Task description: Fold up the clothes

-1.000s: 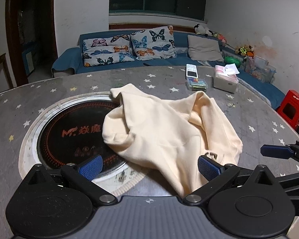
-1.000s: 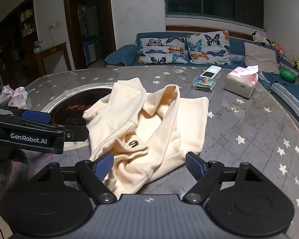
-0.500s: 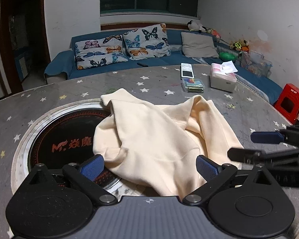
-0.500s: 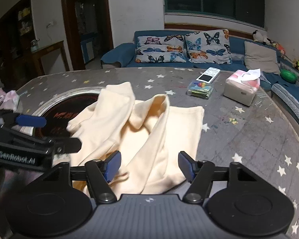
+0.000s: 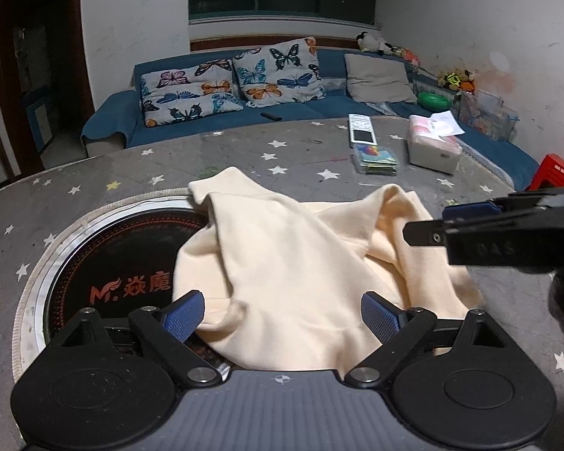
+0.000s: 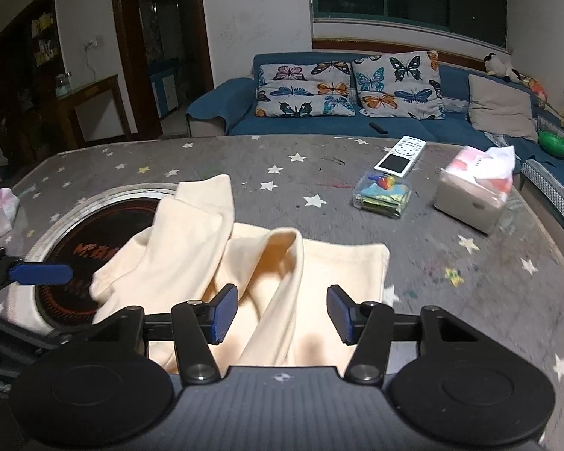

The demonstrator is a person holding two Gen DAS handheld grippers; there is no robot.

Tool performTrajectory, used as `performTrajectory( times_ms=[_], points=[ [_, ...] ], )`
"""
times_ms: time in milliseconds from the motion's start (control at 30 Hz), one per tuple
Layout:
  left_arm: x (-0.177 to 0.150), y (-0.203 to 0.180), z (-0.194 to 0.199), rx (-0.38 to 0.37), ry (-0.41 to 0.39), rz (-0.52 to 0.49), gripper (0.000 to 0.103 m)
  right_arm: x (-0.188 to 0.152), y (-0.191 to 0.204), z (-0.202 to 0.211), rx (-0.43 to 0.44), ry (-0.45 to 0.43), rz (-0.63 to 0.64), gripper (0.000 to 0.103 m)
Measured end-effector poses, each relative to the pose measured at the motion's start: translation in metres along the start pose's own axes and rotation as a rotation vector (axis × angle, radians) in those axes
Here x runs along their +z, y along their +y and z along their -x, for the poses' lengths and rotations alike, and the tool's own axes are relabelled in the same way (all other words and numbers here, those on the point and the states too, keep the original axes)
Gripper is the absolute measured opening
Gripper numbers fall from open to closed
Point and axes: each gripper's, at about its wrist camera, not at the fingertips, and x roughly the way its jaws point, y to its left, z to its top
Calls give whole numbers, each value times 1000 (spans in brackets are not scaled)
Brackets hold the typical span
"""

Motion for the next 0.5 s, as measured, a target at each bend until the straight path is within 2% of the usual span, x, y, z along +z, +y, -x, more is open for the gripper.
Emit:
performTrajectory(
  times_ms=[133,200,233,267,300,367,500],
  points=[
    [6,9,-7,15,8,15,92,7,-5,-23,-3,18,-13,42],
    [9,12,-12,21,16,23,92,8,-7,-33,6,27,-21,33],
    [12,13,-14,25,16,20,92,8,-8,-38,12,32,-25,20],
    [14,13,-16,29,15,18,92,7,-9,-41,15,35,-27,14],
    [16,13,-18,32,15,15,92,6,-10,-42,13,35,-28,13],
    [20,13,-22,40,14,10,92,4,-13,-40,-6,19,-22,5],
    [35,9,-33,54,2,-6,92,1,-25,-18,-39,-42,-42,3]
  ],
)
